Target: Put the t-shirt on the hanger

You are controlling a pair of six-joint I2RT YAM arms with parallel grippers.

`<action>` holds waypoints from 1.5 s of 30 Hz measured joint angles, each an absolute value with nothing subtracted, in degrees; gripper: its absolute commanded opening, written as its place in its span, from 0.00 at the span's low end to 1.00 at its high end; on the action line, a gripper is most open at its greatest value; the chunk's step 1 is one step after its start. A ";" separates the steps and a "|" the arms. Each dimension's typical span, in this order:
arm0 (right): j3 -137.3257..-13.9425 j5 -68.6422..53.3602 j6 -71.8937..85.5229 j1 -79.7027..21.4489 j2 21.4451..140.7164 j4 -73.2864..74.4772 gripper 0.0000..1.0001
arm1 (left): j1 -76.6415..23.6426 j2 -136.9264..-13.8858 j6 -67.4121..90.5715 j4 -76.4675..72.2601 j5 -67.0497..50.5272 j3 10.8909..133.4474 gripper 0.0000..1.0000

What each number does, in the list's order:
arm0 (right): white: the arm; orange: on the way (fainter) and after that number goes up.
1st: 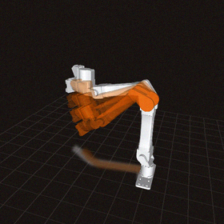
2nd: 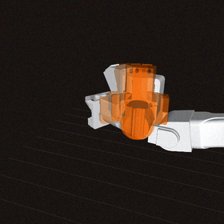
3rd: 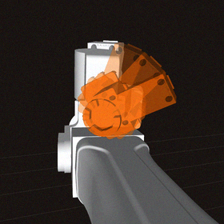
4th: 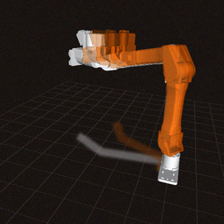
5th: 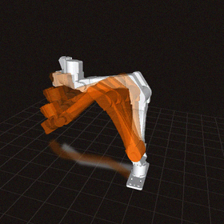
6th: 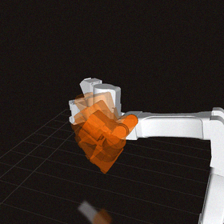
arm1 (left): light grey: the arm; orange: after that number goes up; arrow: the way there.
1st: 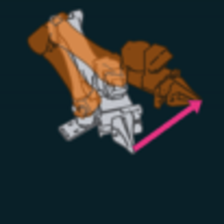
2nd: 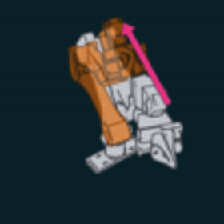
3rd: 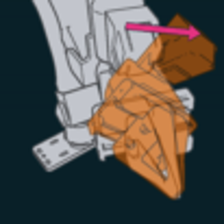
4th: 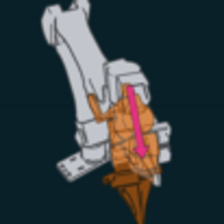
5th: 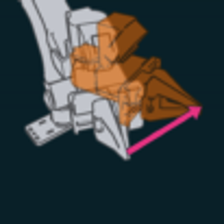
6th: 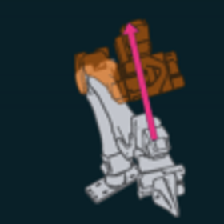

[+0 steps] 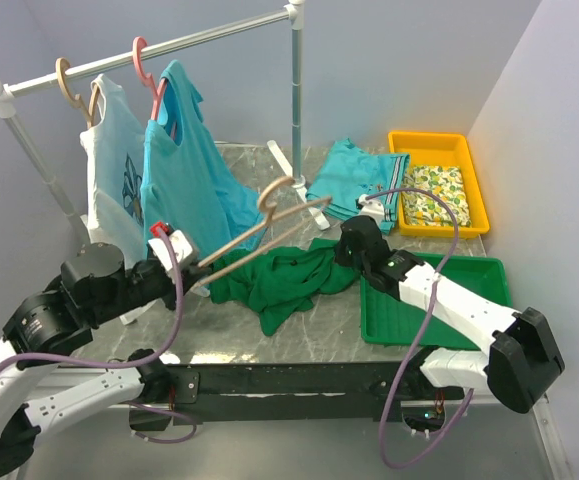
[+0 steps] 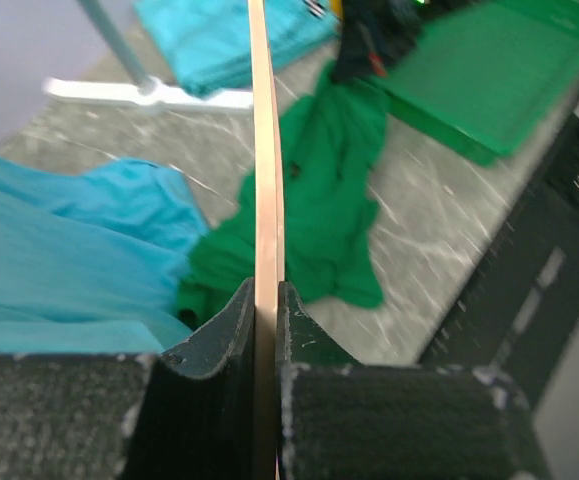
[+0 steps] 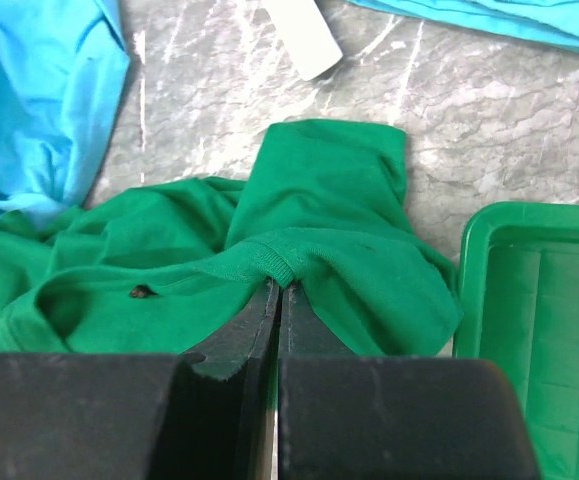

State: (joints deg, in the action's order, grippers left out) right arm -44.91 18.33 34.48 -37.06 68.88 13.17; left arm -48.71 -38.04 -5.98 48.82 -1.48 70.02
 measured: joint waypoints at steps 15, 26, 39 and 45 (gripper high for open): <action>-46.33 17.26 33.56 -35.97 70.04 13.02 0.00 | -48.71 -41.39 -5.80 59.09 -9.10 70.41 0.01; -52.62 17.58 31.81 -39.40 67.24 17.04 0.00 | -48.73 -42.17 -4.78 56.42 -7.53 68.58 0.01; -56.27 25.06 30.33 -41.85 68.69 19.68 0.00 | -48.73 -38.35 -3.66 57.78 -6.83 70.63 0.01; -56.12 26.13 30.35 -41.34 68.86 20.25 0.00 | -48.73 -37.95 -3.64 58.17 -6.85 71.16 0.01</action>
State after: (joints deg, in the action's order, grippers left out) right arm -56.12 26.13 30.35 -41.34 68.86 20.25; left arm -48.73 -37.95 -3.64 58.17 -6.85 71.16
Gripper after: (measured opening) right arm 0.012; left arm 0.110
